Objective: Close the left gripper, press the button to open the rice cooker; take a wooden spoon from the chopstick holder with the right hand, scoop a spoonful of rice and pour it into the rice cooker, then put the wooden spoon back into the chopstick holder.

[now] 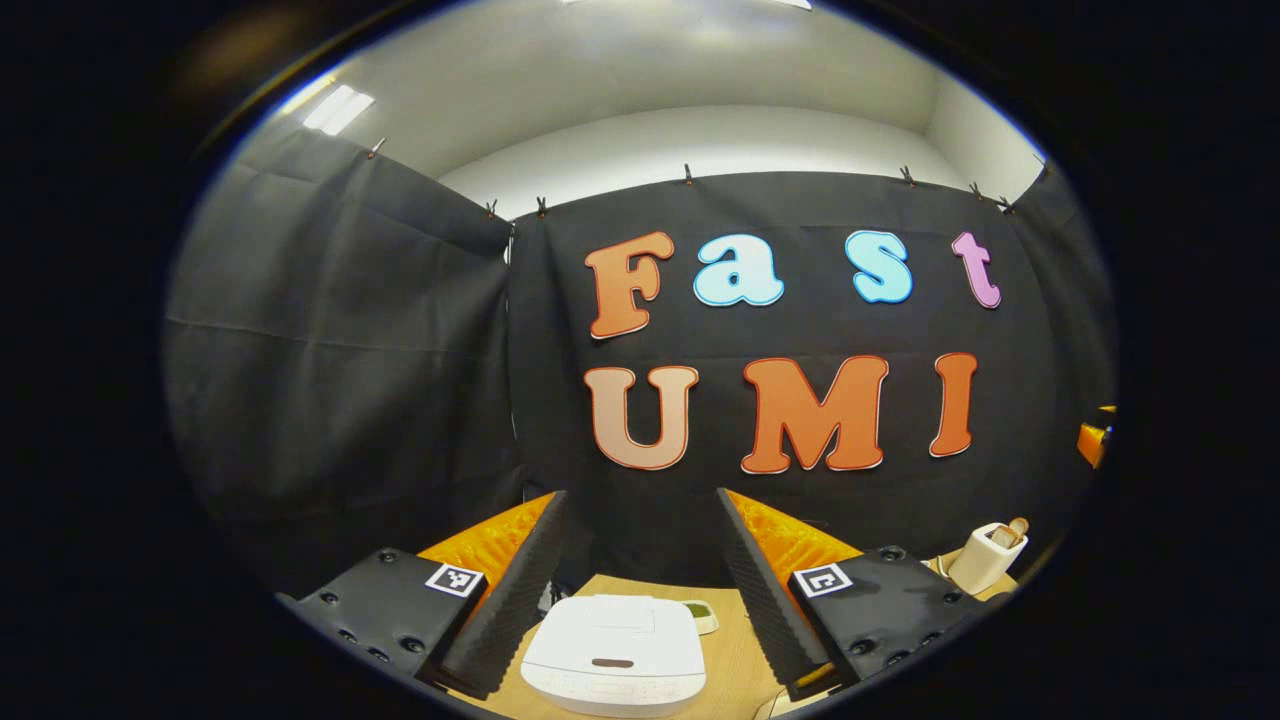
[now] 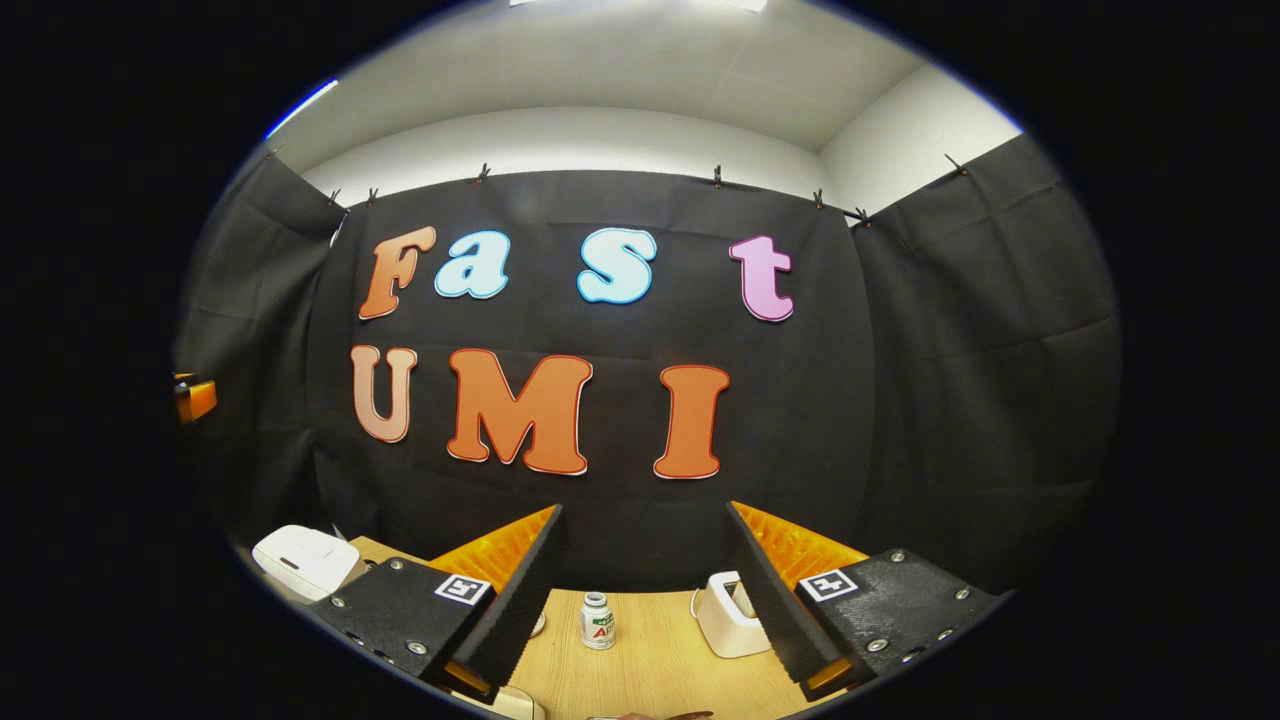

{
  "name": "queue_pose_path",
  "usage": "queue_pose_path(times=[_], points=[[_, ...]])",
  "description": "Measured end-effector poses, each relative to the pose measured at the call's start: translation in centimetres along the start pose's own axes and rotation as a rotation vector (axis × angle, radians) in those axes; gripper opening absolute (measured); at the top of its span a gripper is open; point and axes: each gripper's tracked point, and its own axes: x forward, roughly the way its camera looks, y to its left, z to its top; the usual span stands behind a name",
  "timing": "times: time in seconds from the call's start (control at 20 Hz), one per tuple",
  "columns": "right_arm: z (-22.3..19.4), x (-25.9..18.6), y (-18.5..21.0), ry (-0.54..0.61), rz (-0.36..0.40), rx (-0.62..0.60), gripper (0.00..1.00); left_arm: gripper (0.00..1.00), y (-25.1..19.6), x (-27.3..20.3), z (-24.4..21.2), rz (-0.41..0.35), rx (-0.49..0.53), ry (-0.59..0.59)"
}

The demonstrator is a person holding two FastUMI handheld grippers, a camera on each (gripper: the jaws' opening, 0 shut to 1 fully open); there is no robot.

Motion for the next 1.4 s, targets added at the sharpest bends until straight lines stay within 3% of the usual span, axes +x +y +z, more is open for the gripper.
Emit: queue_pose_path(times=[0.05,0.25,0.4,0.6,0.75,0.95,1.4], points=[[-0.2,-0.1,0.1,0.003,0.0,-0.002,0.96,0.96,0.2,0.1,-0.1,0.001,0.003,0.007],[-0.8,-0.3,0.0,0.018,-0.013,-0.001,0.96,0.24,1.0,1.4,-1.7,0.029,0.009,0.054],[-1.2,-0.6,-0.1,0.027,-0.024,-0.011,0.96,0.07,2.7,2.0,-2.8,0.069,-0.005,0.098],[-1.9,-1.1,-0.3,0.045,-0.048,-0.013,0.96,0.06,3.2,3.3,-6.7,0.062,-0.02,0.238],[-2.8,-1.7,-0.1,0.066,-0.069,-0.004,1.0,0.05,2.6,4.2,-9.5,0.016,-0.033,0.34],[-3.9,-2.4,0.3,0.097,-0.111,-0.017,0.97,0.06,3.0,5.5,-14.4,-0.013,-0.068,0.48],[-7.3,-6.2,0.0,0.207,-0.257,-0.039,0.97,0.05,1.9,7.6,-25.1,-0.17,-0.265,0.794]])
